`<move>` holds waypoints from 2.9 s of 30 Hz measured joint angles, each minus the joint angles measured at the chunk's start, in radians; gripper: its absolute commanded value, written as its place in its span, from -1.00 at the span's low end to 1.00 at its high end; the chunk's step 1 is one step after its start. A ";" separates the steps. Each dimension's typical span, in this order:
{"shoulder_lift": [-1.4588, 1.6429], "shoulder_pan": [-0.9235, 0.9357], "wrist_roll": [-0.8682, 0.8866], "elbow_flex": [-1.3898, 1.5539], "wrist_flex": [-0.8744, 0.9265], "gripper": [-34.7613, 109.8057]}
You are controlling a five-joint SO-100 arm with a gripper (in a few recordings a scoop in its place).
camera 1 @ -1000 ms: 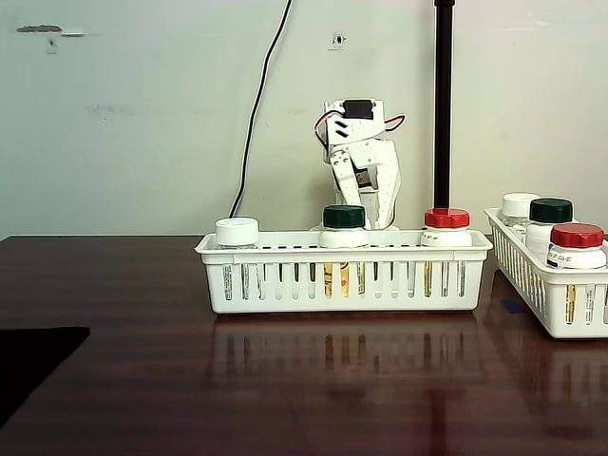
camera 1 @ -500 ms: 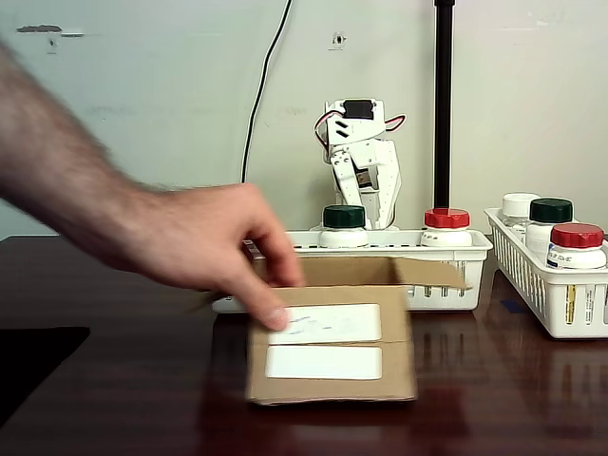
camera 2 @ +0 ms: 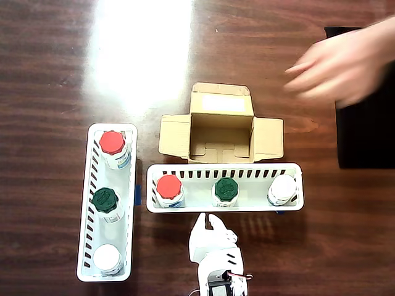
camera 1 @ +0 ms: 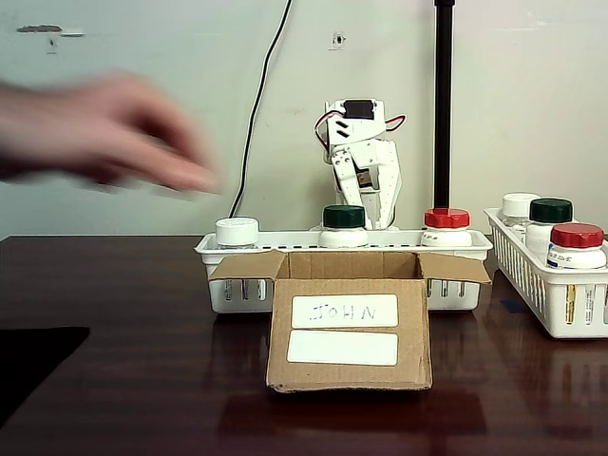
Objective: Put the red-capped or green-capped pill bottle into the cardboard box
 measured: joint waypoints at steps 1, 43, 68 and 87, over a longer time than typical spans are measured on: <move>0.000 -0.002 -0.005 0.000 -0.003 -0.46; -1.370 -0.554 -0.298 -1.143 -0.373 0.47; -1.853 -0.500 -0.314 -1.272 -0.673 0.47; -1.993 -0.459 -0.313 -1.310 -0.765 0.38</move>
